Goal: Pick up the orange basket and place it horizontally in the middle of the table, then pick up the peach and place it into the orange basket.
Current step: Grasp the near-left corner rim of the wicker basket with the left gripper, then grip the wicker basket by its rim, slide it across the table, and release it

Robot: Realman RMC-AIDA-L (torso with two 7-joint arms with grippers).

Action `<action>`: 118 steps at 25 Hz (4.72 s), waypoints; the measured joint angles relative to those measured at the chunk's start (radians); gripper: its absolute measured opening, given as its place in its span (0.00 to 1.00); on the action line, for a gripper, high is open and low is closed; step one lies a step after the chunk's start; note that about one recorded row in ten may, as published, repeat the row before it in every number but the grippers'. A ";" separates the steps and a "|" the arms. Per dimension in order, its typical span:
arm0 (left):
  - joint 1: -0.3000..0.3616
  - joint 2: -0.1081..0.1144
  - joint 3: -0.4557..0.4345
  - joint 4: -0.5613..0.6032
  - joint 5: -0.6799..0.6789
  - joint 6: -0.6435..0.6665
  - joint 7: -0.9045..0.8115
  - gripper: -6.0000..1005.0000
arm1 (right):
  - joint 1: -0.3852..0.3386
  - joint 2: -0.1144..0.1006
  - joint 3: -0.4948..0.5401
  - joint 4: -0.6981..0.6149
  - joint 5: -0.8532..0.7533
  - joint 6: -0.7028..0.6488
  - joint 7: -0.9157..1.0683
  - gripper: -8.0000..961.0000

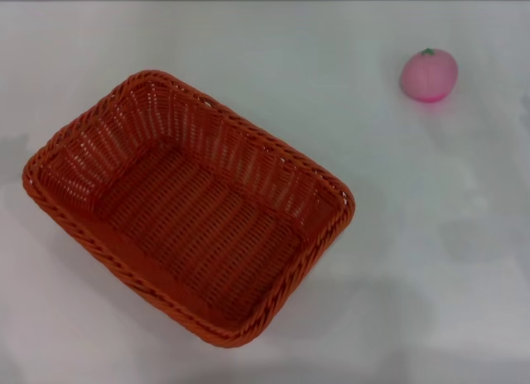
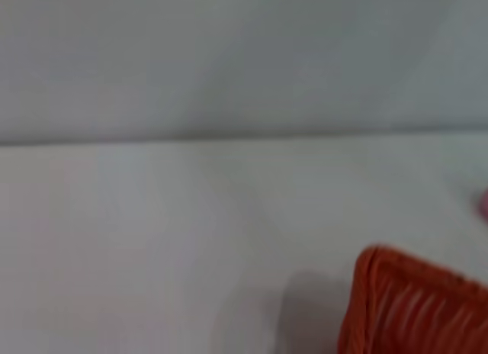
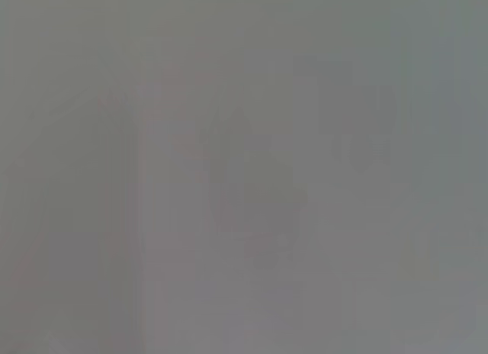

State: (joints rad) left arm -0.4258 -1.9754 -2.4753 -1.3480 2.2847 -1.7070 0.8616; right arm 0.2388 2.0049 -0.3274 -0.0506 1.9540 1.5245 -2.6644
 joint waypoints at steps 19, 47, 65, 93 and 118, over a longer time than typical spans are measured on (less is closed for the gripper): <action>-0.057 -0.037 0.073 0.212 0.083 0.104 0.204 0.83 | 0.009 0.002 -0.006 0.006 -0.001 0.010 0.001 0.85; -0.114 -0.062 0.113 0.362 0.116 0.224 0.258 0.76 | 0.012 0.003 -0.006 0.009 -0.001 0.006 0.002 0.83; -0.123 -0.080 0.113 0.362 0.133 0.215 0.264 0.18 | 0.012 0.003 -0.005 0.011 -0.001 0.008 0.001 0.82; -0.095 -0.092 0.102 0.302 -0.084 0.214 -0.069 0.18 | 0.035 0.005 0.058 0.013 0.009 0.009 0.001 0.81; -0.136 -0.102 0.279 0.423 -0.110 0.484 -0.484 0.18 | 0.042 0.003 0.119 0.014 0.005 0.002 0.002 0.79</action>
State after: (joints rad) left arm -0.5616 -2.0770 -2.1963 -0.9249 2.1744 -1.2232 0.3774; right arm 0.2808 2.0082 -0.2085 -0.0366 1.9587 1.5262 -2.6628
